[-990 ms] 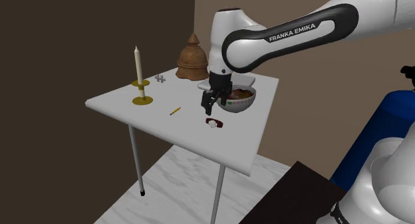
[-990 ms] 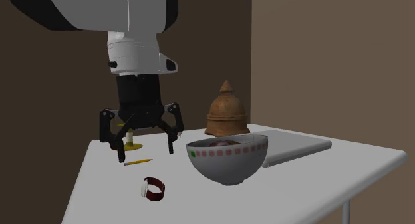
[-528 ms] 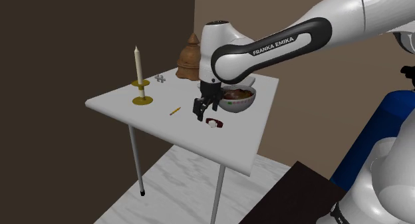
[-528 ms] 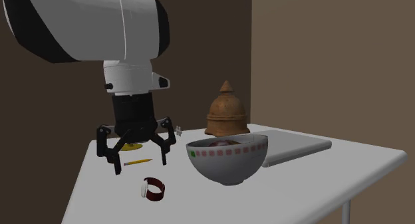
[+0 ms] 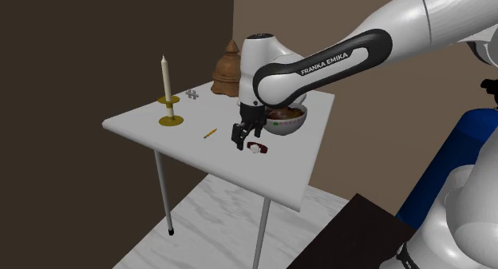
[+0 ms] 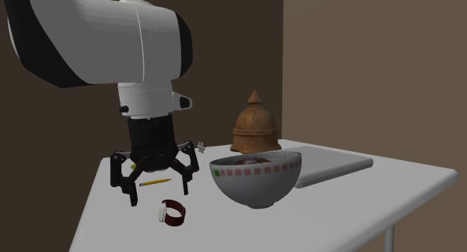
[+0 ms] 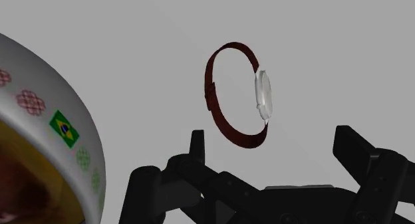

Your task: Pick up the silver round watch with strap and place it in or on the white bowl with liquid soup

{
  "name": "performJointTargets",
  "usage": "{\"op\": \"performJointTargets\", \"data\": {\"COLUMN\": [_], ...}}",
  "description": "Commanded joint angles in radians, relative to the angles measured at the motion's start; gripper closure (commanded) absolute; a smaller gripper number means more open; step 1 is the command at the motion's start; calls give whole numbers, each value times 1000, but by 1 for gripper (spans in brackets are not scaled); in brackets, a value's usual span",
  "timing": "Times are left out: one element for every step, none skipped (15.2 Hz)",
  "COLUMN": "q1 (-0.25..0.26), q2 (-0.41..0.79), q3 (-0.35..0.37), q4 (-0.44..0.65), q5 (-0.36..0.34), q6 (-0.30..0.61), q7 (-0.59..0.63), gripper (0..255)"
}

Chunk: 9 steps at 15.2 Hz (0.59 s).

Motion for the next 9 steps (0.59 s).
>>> {"op": "performJointTargets", "data": {"q1": [0,0,0,0,0,0,0,0,0], "q2": [0,0,0,0,0,0,0,0,0], "q3": [0,0,0,0,0,0,0,0,0], "q4": [0,0,0,0,0,0,0,0,0], "q5": [0,0,0,0,0,0,0,0,0], "q6": [0,0,0,0,0,0,0,0,0], "q7": [0,0,0,0,0,0,0,0,0], "gripper": [0,0,255,255,255,255,255,255,255]}}
